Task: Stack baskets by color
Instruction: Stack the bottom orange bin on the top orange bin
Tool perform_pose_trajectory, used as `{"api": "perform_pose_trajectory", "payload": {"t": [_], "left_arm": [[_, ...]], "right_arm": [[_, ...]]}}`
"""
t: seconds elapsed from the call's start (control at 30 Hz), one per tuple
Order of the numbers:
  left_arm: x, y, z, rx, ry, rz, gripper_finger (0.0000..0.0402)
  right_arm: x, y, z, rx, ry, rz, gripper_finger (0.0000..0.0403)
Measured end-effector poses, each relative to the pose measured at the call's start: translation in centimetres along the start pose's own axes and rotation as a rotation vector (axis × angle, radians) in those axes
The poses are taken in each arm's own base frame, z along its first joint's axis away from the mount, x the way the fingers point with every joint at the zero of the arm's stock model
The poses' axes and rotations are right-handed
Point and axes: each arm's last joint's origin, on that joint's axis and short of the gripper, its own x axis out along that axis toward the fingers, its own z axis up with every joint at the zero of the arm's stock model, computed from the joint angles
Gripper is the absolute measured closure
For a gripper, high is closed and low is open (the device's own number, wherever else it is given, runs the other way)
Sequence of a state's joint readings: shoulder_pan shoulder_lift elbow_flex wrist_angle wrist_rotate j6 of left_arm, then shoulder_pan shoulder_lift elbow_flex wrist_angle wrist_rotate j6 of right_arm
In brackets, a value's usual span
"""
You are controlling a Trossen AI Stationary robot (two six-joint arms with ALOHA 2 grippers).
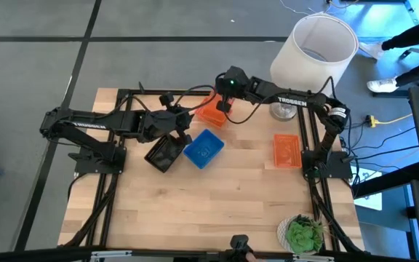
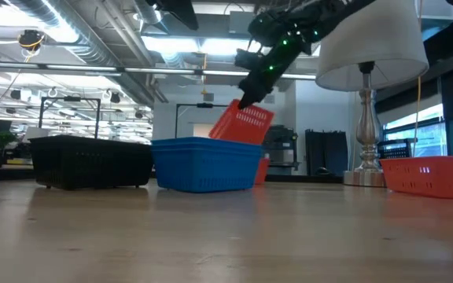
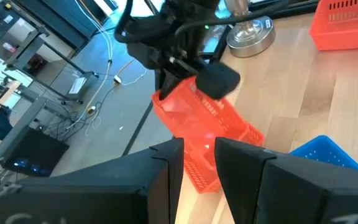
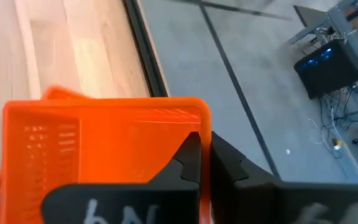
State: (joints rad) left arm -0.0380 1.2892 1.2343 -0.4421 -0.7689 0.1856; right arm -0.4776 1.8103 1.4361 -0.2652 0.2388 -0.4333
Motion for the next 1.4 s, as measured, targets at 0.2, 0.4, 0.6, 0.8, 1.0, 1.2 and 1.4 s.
{"api": "perform_pose_trajectory", "payload": {"t": [0.2,0.4,0.6,0.8,1.0,1.2,1.4], "left_arm": [[0.0,-0.1,-0.4,0.032,0.033,-0.006,0.0317],[0.1,0.0,-0.7,0.045,0.058,-0.004,0.0317],[0.4,0.3,-1.0,0.038,0.086,0.004,0.0317],[0.8,0.9,-1.2,0.026,0.099,0.025,0.0317],[1.5,1.7,-1.4,-0.013,0.119,0.058,0.0317],[1.9,2.3,-1.6,-0.027,0.133,0.073,0.0317],[2.0,2.4,-1.6,-0.043,0.130,0.040,0.0317]], "right_arm": [[-1.7,-1.4,2.3,-0.323,-0.054,0.087,0.0398],[-1.8,-2.0,2.2,-0.718,-0.194,0.222,0.0399],[-0.2,-2.0,1.3,-0.791,-0.194,0.267,0.0399],[1.1,-1.4,0.6,-0.845,-0.210,0.330,0.0399],[0.8,-0.4,0.4,-0.876,-0.195,0.394,0.0399],[0.5,0.7,0.5,-0.878,-0.145,0.424,0.0399],[0.1,1.9,0.8,-0.921,-0.048,0.368,0.0399]]}}
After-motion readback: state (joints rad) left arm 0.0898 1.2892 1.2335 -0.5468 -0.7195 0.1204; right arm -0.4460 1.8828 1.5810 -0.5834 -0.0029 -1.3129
